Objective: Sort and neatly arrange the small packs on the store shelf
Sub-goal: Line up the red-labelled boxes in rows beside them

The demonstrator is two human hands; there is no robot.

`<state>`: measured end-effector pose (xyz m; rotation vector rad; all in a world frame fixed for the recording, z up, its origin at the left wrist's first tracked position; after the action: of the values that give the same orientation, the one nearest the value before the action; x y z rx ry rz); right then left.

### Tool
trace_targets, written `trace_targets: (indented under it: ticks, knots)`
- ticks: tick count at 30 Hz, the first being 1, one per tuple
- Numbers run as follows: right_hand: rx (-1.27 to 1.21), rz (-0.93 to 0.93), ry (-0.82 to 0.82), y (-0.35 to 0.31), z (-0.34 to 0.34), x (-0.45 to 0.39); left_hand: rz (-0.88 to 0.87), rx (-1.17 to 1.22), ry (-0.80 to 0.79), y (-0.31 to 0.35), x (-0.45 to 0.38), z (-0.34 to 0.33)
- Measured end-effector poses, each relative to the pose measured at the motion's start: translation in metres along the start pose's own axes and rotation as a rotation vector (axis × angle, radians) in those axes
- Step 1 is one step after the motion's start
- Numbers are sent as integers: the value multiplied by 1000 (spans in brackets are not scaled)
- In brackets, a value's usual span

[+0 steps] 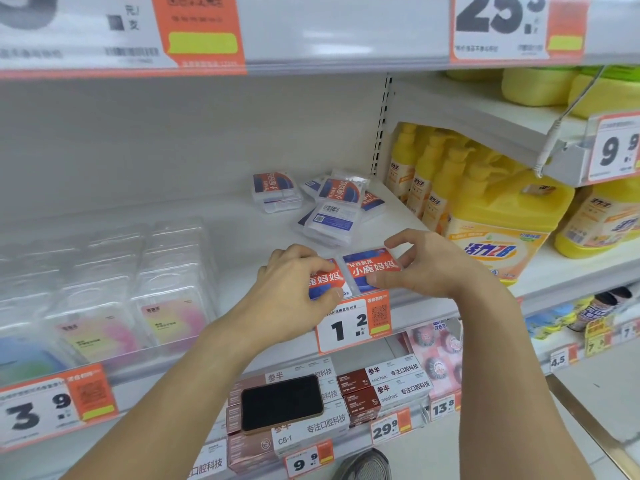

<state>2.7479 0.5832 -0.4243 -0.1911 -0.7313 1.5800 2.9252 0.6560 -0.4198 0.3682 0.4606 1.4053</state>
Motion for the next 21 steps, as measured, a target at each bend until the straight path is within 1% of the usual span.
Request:
trace_targets:
  ticks: [4,8,11,12,14,15,16,17,19,21]
  knots:
    - [-12,-6,-11,0,1,-2,5,-7,-2,-1,0,-1]
    - [-33,64,45,-6,5,-2,22,-26,13,0,0,-2]
    - [-84,121,-14,-13,2,-1,31,-29,43,1,-1,-2]
    - [-101,145,16,-16,4,-4,33,-32,45,1,-2,-3]
    - [-123,219,213,-31,17,-8,38,-36,42,1,-4,-3]
    - [-127,259,278,-41,18,-11,42,-35,39,2,-3,-2]
    - [-117,285,283,-52,12,-16,41,-35,35,3,-3,-2]
    - [-79,301,247,-61,1,-24,40,-38,28,4,-4,-1]
    - [17,272,173,-68,-26,-46,43,-48,6,6,-4,1]
    - [16,237,152,-68,-43,-65,53,-37,-17,6,-6,3]
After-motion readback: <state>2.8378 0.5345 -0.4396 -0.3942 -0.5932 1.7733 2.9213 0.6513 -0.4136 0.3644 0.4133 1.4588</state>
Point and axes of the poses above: each hand's wrist, its own x-axis away from the middle knuckle, its own z-axis out of the back of the hand, y = z × x, the point moved 9 cm from there along -x, towards the middle knuckle, and after that the axes turned 3 degrees about -z, right-handed, at the moved point
